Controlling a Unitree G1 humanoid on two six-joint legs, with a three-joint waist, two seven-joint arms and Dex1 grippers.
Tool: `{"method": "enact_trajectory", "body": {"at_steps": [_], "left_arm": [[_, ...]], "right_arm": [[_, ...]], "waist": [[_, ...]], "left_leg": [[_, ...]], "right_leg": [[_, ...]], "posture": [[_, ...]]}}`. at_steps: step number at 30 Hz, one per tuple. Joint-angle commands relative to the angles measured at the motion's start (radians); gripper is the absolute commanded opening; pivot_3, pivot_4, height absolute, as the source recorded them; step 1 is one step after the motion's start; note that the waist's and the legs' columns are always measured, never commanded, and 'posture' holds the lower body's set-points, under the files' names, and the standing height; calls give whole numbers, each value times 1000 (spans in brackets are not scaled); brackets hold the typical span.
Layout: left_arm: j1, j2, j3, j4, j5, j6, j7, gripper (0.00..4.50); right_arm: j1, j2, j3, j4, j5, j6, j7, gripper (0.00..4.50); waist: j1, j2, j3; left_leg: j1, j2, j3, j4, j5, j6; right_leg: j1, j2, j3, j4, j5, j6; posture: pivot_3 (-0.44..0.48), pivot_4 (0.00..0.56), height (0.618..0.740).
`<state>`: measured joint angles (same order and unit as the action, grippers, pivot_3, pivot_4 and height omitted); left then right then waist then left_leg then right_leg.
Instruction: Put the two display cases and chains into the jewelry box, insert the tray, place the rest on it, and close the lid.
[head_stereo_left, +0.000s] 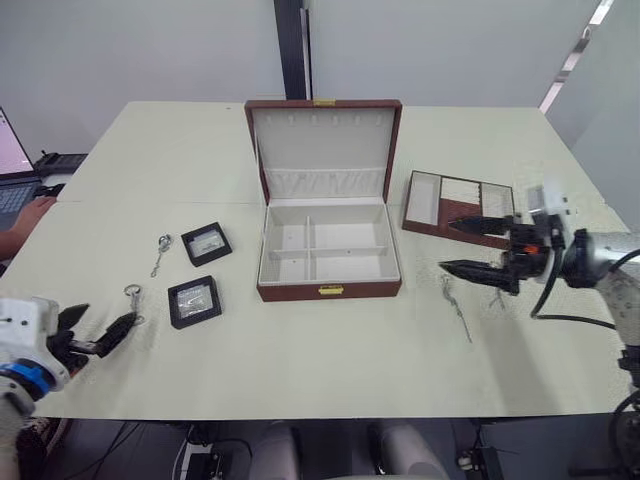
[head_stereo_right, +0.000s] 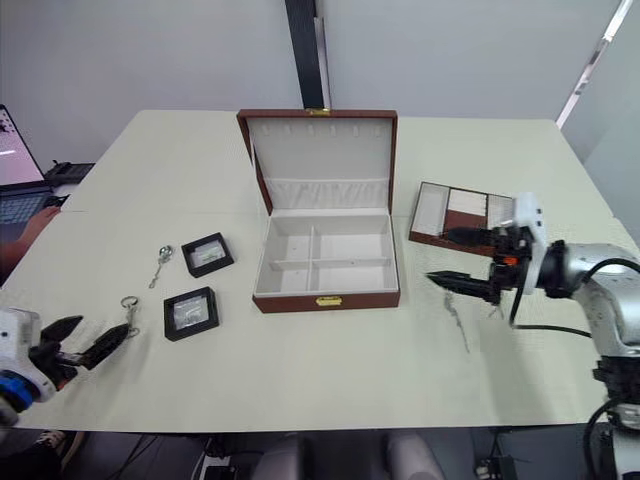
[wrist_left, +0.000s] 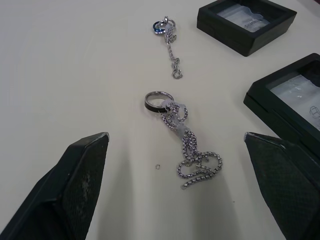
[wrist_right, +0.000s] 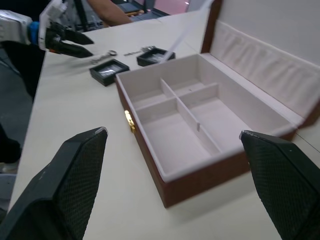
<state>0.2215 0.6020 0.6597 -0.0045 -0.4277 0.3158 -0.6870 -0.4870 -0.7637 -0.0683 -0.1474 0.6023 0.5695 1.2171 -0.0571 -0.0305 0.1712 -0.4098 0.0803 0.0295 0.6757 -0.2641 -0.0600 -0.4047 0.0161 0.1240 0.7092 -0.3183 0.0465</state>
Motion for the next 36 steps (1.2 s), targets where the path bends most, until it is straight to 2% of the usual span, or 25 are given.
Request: {"method": "enact_trajectory", "body": {"at_steps": [1, 5, 13, 20, 35, 36], "left_arm": [[-8, -61, -21, -90, 18, -28, 106, 4489], [-26, -118, -52, -97, 39, -41, 185, 4489], [-84, -163, -117, -71, 79, -49, 282, 4489], [-104, -171, -135, -32, 94, -13, 341, 4489], [-79, -143, -114, 26, 94, -16, 354, 4489], [-78, -144, -111, 29, 90, -12, 356, 4309]], "right_arm": [[-75, 34, 52, -60, 9, 7, -9, 4500], [-117, 63, 102, -64, -1, 1, -4, 4500], [-128, 82, 136, -48, -29, -14, -2, 4500], [-121, 73, 124, -48, -36, -10, -9, 4500], [-110, 57, 122, -48, -40, -7, -19, 4500], [-110, 56, 122, -47, -40, -7, -19, 4500]], "waist": [[0, -1, 0], [2, -3, -1], [3, -3, -1], [2, -3, -2], [-1, -3, -2], [-1, -3, -2]], "left_leg": [[0, 0, 0, 0, 0, 0], [0, 0, -1, 0, 0, 0], [-1, 0, -1, 0, 0, 0], [-1, 0, -2, 0, 0, 0], [0, 0, -1, 0, 0, 0], [0, 0, -1, 0, 0, 0]], "right_leg": [[0, 0, 0, 0, 0, 0], [0, 0, -1, 0, 0, 0], [0, 0, -1, 0, 0, 0], [0, 0, -1, 0, 0, 0], [0, 0, 0, 0, 0, 0], [0, 0, 0, 0, 0, 0]], "posture": [[0, 150, 740], [0, 150, 740], [0, 150, 740], [0, 150, 740], [0, 150, 740], [0, 150, 740]]}}
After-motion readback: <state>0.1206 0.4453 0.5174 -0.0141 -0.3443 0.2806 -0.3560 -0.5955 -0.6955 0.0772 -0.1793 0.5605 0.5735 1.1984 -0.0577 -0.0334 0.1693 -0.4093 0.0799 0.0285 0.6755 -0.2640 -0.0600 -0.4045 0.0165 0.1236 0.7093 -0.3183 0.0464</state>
